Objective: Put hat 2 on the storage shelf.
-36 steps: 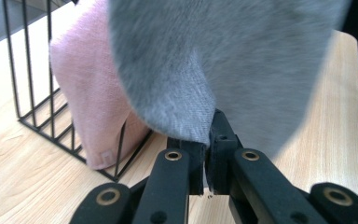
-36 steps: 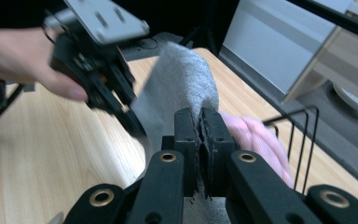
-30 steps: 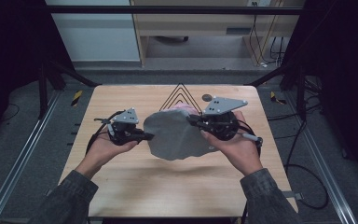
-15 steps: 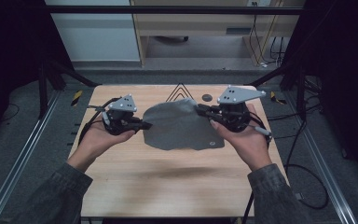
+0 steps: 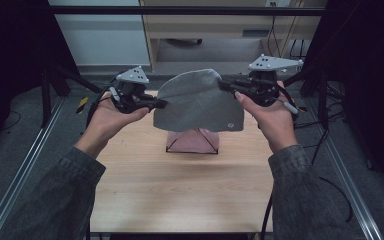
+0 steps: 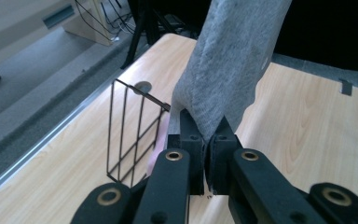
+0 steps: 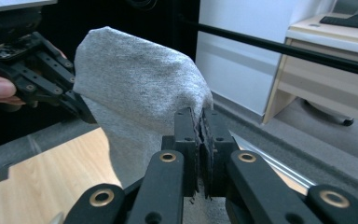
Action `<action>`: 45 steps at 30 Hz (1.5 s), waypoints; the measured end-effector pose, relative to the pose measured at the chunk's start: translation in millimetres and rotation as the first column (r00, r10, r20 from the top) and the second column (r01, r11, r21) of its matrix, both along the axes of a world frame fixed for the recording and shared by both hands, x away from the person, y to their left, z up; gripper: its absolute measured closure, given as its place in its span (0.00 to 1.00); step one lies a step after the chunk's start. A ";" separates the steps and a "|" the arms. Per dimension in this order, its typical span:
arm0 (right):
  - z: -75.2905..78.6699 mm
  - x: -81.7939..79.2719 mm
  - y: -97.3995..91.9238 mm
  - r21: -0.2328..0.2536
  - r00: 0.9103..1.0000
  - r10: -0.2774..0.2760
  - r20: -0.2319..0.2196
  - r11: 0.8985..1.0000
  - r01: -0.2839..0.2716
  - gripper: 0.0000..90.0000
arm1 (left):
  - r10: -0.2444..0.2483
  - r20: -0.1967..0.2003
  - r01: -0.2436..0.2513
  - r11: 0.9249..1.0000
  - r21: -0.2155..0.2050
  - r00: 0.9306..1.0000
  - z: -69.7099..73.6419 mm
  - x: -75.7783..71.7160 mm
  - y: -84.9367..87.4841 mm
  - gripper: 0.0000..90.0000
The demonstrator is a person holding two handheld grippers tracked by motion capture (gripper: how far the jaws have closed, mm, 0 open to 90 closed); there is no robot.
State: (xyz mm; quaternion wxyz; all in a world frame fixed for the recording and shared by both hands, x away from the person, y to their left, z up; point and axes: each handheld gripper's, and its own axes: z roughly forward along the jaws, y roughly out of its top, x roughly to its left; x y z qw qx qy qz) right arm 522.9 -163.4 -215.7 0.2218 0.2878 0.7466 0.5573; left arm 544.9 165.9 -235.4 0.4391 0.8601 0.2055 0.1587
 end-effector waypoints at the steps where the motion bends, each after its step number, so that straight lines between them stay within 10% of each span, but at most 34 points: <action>1: 1.4 2.1 -0.4 0.005 1.000 -0.006 0.002 1.000 0.006 0.96 | 0.012 0.011 -0.012 1.000 0.004 1.000 2.3 1.0 -0.6 0.97; 17: 5.4 24.8 -2.3 0.040 0.998 -0.055 0.043 0.998 0.054 0.96 | 0.075 0.070 -0.073 0.996 -0.042 0.995 10.1 22.1 -7.1 0.97; 32: 4.4 68.2 1.7 0.095 0.994 -0.099 0.050 0.991 0.094 0.96 | 0.176 0.085 -0.163 0.977 -0.140 0.981 11.1 55.6 -10.9 0.97; 45: -26.1 91.6 2.1 0.072 0.994 -0.114 0.000 0.991 0.114 0.96 | 0.178 0.068 -0.170 0.979 -0.110 0.982 -21.0 70.8 -13.0 0.97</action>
